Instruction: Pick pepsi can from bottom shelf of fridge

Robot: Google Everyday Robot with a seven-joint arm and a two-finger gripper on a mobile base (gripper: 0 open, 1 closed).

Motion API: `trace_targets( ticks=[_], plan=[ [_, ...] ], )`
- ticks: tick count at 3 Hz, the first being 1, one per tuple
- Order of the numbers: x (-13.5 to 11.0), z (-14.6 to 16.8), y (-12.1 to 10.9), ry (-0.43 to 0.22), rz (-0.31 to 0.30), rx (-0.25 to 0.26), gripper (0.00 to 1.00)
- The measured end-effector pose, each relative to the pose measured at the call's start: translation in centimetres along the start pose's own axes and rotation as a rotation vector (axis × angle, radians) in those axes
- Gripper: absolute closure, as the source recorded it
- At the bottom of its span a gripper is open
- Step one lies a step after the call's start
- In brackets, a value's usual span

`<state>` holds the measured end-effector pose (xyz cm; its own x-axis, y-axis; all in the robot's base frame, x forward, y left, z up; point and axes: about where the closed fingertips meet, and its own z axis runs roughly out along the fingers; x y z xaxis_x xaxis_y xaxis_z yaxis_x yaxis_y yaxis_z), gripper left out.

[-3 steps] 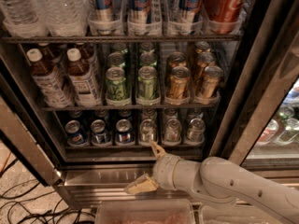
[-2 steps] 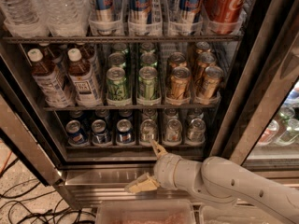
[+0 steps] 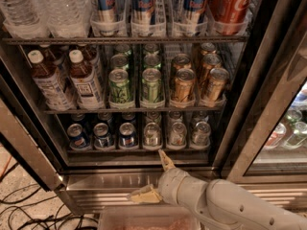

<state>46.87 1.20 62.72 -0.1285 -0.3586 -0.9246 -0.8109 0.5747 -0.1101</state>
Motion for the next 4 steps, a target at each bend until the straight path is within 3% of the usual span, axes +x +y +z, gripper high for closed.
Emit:
trace_targets(
  ticks=[1,2,3,4],
  plan=[
    [0.7,0.4,-1.1,-0.014,0.012,0.062,0.00],
    [0.1,3.4,-3.9,-0.033,-0.039,0.050,0.00],
    [0.0,3.6,-4.0,-0.033,-0.041,0.049,0.00],
    [0.0,3.6,-4.0,-0.033,-0.041,0.049,0.16]
  ],
)
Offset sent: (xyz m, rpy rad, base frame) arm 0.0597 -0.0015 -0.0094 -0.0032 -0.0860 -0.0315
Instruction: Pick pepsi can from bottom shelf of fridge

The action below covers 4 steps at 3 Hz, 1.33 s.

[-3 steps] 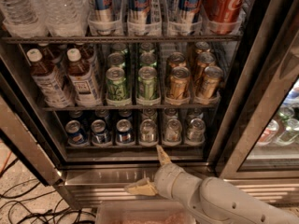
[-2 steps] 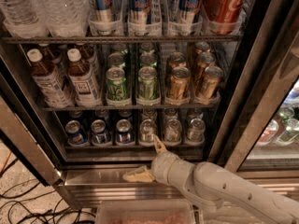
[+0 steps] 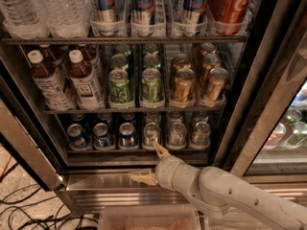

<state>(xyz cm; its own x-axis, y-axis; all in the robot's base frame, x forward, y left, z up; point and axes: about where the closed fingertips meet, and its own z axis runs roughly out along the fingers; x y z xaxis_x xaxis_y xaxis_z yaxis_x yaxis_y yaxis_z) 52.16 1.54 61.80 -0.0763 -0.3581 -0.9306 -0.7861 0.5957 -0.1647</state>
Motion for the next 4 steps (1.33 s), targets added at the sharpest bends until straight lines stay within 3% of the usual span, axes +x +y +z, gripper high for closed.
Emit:
trace_targets(
  ticks=[1,4],
  plan=[
    [0.00,0.00,0.00,0.000,0.000,0.000,0.37],
    [-0.11,0.83,-0.06,0.002,-0.004,-0.004,0.44]
  ],
)
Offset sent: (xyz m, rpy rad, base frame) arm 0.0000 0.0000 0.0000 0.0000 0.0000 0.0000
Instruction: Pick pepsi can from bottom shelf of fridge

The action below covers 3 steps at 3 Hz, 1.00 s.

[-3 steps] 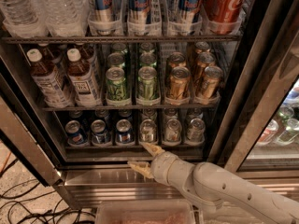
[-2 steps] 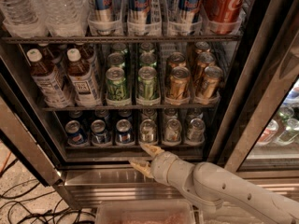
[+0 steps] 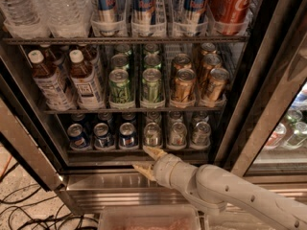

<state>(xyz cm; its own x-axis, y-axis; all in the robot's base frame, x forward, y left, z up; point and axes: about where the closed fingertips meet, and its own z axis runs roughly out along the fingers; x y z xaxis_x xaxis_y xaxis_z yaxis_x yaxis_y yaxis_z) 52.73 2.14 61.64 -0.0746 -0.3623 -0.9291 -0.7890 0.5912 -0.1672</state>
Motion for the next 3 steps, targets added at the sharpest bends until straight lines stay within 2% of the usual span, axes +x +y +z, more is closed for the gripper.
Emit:
trace_targets(
  ticks=[1,3],
  plan=[
    [-0.5,1.4,-0.4,-0.003,-0.010,-0.010,0.41],
    [-1.2,4.4,-2.0,-0.029,0.018,0.026,0.42]
  ],
)
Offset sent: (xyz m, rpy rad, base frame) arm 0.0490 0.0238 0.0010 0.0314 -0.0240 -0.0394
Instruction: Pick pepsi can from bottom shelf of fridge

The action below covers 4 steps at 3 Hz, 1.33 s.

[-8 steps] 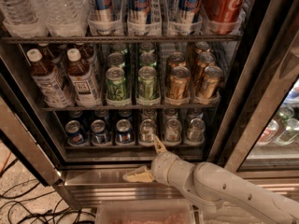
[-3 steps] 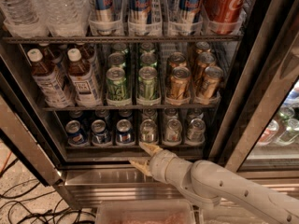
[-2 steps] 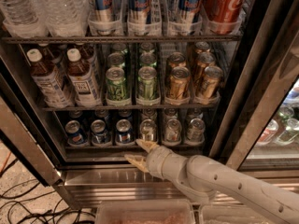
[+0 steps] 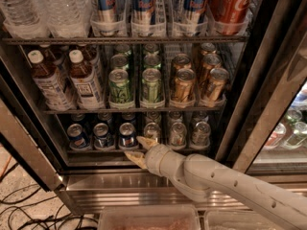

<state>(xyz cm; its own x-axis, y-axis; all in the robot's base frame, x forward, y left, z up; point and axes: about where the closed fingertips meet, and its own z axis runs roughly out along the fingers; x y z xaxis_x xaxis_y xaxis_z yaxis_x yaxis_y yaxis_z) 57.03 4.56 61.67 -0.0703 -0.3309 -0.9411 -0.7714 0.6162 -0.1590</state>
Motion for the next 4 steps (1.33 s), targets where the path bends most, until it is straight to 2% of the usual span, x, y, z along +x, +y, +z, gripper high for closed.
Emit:
trace_targets(
  ticks=[2,4],
  plan=[
    [-0.2,1.6,-2.0,-0.042,0.060,0.044,0.40],
    [-0.9,3.6,-3.5,-0.061,0.077,0.056,0.39]
  ],
)
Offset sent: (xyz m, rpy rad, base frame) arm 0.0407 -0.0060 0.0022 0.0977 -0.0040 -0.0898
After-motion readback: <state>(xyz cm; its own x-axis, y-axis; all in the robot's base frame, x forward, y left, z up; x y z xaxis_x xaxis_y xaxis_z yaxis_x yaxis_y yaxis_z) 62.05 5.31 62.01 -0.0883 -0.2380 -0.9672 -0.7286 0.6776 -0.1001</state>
